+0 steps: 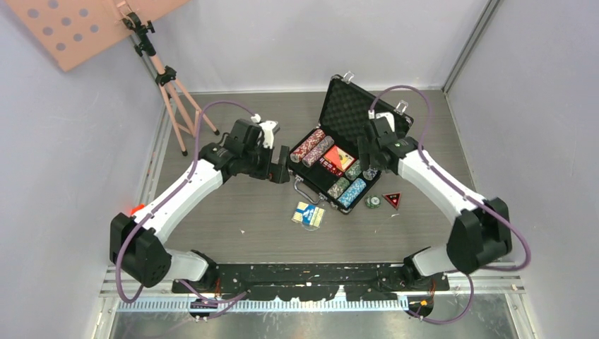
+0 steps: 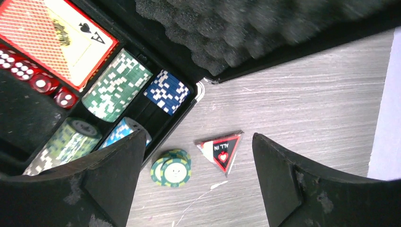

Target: Pack up texas hold em set

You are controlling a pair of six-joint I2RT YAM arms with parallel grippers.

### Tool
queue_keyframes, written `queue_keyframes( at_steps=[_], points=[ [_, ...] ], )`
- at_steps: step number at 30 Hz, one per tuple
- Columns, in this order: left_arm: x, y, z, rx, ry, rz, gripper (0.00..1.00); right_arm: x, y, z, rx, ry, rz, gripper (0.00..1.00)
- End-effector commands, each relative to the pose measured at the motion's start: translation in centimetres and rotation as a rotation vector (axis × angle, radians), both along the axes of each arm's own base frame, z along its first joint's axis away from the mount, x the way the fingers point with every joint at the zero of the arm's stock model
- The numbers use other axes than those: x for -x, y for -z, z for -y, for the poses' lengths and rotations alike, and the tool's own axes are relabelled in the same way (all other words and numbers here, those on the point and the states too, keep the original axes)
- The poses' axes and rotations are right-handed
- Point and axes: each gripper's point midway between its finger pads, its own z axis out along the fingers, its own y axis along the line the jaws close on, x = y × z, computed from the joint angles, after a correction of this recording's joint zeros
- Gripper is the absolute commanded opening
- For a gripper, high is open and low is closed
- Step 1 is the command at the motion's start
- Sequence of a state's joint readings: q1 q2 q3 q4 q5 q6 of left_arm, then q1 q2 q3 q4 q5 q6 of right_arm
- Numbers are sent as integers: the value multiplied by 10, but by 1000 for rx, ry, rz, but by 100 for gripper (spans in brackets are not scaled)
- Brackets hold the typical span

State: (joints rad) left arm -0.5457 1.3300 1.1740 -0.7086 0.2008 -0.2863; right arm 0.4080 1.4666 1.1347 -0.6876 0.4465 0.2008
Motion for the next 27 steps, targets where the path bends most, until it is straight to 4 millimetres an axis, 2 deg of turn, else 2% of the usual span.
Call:
queue_keyframes(
  at_steps=[1,3,5,6,7,10,13,15,17,19,23,27],
  points=[
    [-35,-1,8,57,-107,60,100,13,-27,-1,-138,85,129,93],
    [-39,3,20,112,-103,44,96,19,-36,-5,-221,113,176,99],
    [-38,8,28,159,-111,17,94,30,-42,-3,-269,149,201,100],
    [-35,11,33,177,-111,3,93,35,-43,-5,-290,137,192,100],
    [-31,15,35,178,-121,-7,97,43,-46,-3,-297,132,190,100],
    [-8,25,47,92,-113,44,100,56,-61,4,-314,166,215,100],
    [17,37,61,-6,-84,75,100,65,-66,6,-331,164,226,100],
    [28,46,67,-23,-78,45,100,71,-65,-5,-385,112,208,100],
    [35,52,71,-25,-80,28,100,79,-59,-25,-473,49,154,100],
    [37,54,68,-25,-100,25,100,93,-50,-55,-597,-40,61,95],
    [33,50,59,7,-134,39,100,111,-30,-79,-604,-102,-7,90],
    [24,52,22,21,-211,2,100,120,-20,-100,-551,-158,-13,91]
  ],
)
